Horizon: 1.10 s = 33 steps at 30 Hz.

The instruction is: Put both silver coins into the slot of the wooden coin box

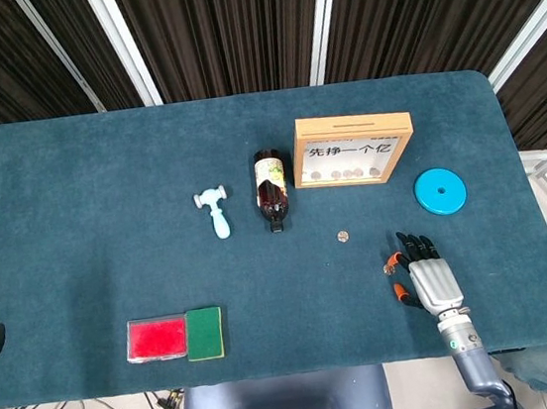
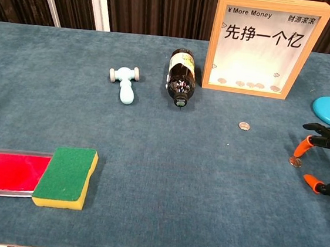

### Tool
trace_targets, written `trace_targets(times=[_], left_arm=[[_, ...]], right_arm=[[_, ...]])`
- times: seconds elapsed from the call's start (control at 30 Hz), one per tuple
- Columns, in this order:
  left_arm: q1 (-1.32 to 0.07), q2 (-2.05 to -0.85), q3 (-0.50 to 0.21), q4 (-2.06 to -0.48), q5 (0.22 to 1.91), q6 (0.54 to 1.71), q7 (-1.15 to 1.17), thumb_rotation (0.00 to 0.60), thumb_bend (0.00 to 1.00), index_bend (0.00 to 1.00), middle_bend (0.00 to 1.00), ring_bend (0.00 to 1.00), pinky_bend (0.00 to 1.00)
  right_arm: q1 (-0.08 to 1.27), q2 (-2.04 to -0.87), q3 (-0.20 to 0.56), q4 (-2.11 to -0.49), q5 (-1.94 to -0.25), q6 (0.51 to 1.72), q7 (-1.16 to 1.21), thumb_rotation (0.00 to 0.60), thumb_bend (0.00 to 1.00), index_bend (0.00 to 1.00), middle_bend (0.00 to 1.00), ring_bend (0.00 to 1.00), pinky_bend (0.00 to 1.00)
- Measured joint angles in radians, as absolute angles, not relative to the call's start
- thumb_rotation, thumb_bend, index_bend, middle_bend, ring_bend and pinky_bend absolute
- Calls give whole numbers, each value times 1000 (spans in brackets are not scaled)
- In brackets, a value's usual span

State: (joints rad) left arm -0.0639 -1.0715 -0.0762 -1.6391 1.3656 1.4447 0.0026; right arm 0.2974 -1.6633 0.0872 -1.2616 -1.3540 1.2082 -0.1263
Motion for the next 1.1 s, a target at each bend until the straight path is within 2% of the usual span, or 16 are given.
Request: trace_targets(times=[0.73, 1.1], left_arm=[[-64, -1070, -77, -1641, 1361, 1441, -1, 600, 397, 106, 0, 0, 0], [-65, -1067, -77, -1644, 1356, 1437, 1, 600, 396, 109, 0, 0, 0]], right_arm=[[321, -1681, 100, -1239, -1346, 1177, -112, 600, 468, 505, 45, 0, 0], [335, -1694, 106, -1223, -1339, 1163, -114, 600, 468, 516, 45, 0, 0]])
